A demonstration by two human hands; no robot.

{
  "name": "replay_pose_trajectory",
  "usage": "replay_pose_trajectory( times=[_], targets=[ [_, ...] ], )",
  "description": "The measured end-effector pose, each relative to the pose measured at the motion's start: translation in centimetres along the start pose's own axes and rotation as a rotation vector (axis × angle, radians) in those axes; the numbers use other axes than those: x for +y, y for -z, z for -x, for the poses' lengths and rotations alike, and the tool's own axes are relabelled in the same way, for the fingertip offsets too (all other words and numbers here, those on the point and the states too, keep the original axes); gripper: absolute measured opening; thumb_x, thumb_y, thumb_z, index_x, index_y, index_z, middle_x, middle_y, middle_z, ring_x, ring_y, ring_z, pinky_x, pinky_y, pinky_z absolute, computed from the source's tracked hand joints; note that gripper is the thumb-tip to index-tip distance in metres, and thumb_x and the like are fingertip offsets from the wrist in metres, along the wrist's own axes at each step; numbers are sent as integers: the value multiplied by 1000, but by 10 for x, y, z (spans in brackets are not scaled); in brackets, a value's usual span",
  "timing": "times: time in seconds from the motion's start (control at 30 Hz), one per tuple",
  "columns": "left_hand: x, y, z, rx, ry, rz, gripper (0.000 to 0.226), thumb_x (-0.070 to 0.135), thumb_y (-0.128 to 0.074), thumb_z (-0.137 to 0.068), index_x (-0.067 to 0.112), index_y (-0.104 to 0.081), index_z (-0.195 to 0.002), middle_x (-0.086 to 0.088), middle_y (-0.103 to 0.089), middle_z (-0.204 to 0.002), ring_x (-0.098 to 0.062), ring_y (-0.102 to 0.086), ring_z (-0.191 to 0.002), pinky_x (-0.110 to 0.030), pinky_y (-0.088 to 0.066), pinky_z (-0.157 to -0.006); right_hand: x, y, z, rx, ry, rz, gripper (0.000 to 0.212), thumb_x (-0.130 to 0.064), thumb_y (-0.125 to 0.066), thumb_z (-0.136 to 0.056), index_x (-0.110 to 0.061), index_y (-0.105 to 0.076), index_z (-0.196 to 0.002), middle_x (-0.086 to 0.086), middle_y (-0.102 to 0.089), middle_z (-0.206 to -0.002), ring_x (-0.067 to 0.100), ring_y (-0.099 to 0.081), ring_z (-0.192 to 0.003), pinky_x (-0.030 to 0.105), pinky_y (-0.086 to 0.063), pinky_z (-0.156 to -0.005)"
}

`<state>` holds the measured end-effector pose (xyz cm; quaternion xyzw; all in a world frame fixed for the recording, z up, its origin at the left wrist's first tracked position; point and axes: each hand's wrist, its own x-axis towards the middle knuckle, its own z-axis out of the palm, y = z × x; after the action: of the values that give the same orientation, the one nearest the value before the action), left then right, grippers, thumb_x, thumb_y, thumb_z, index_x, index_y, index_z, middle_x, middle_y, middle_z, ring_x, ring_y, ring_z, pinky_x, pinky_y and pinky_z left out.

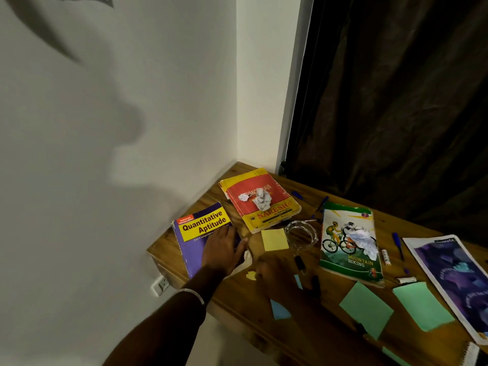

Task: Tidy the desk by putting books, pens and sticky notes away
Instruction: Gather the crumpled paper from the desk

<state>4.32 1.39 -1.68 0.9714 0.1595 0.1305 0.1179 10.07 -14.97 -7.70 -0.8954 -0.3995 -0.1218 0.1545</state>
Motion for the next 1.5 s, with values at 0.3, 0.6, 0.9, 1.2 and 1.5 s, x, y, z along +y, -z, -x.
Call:
replay_pose_trajectory(
  times=[0.3,0.6,0.9,1.2,1.5],
  targets=[
    [-14,-2,-44,18,-100,-8,42,47,-35,-98,16,-59,-112,-5,-66,-101,-23,-60,-90,-34,-45,-76,17,15,-19,-342,-48,-105,29,-42,-55,-75,-16,-67,-72,1,-66,-75,17,-62,-73,32,-49,-70],
    [-15,-15,-91,2,-226,107,38,48,-35,-96,23,-59,-113,1,-64,-111,-18,-59,-99,-31,-46,-81,21,7,-32,-303,-39,-50,30,-53,-58,-65,-23,-55,-71,-2,-64,-74,19,-60,-70,30,-40,-67],
    [-17,-33,-115,-22,-323,108,39,47,-37,-96,19,-60,-110,-1,-67,-108,-18,-62,-98,-31,-47,-82,15,8,-38,-281,-81,-102,22,-41,-60,-72,-20,-63,-69,0,-65,-66,17,-61,-60,26,-40,-55],
    [-8,-33,-125,-143,-62,339,35,39,-41,-98,13,-64,-94,-8,-69,-90,-24,-64,-82,-29,-43,-68,12,3,-52,-18,-475,-110,35,-57,-62,-77,-25,-75,-82,-4,-72,-80,18,-66,-80,21,-38,-76],
    [8,-25,-120,-317,220,934,21,31,-50,-97,15,-64,-94,-6,-69,-88,-20,-66,-81,-35,-53,-73,-3,38,-118,-68,-707,-733,5,-30,-69,-77,-26,-71,-76,-9,-67,-75,12,-65,-78,30,-50,-73]
  ],
)
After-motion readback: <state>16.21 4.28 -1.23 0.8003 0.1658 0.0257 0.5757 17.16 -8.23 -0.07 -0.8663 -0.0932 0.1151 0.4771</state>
